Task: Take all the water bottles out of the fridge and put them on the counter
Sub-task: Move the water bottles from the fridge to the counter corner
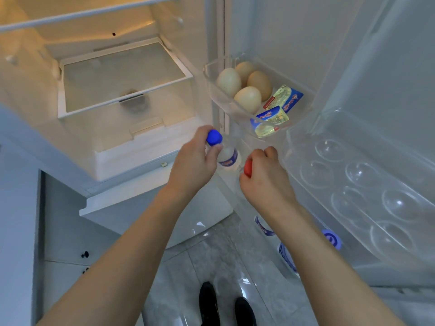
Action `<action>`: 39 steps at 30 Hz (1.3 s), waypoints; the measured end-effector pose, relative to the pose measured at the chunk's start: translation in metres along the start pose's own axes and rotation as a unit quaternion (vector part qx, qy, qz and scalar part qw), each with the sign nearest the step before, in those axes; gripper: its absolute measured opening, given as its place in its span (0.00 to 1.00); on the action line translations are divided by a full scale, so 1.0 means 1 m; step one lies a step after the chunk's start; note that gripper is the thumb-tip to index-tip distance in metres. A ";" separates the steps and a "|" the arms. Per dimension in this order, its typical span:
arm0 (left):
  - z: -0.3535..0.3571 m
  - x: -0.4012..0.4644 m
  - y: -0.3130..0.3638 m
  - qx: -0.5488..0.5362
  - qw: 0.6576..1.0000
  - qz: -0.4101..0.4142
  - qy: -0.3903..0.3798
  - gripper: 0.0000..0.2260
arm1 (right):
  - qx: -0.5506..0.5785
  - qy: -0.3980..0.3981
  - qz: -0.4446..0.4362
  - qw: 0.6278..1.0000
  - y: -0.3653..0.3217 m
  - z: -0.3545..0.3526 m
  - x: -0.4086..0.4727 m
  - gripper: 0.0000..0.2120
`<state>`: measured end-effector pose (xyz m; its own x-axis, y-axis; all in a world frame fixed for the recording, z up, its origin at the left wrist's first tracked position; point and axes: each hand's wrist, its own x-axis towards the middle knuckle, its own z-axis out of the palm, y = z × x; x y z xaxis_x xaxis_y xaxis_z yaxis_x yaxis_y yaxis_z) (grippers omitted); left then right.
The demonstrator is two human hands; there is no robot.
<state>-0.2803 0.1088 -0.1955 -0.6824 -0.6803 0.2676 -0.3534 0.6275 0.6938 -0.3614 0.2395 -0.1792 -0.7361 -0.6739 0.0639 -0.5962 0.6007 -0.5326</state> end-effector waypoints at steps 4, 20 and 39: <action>-0.030 -0.014 0.005 -0.037 0.995 -0.006 0.087 0.12 | 0.033 0.050 -0.059 0.996 -0.007 0.001 -0.012 0.07; -0.106 -0.188 -0.010 0.089 0.926 -0.213 0.298 0.09 | 0.175 -0.017 -0.300 0.938 -0.068 0.055 -0.082 0.07; -0.164 -0.543 0.060 0.161 0.754 -0.448 0.453 0.10 | 0.157 -0.290 -0.505 0.798 -0.146 0.069 -0.367 0.06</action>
<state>0.1745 0.4539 -0.1893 0.5868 -0.7745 0.2363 -0.6500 -0.2766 0.7078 0.0174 0.3693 -0.1835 0.3944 -0.8867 0.2412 -0.6153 -0.4498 -0.6474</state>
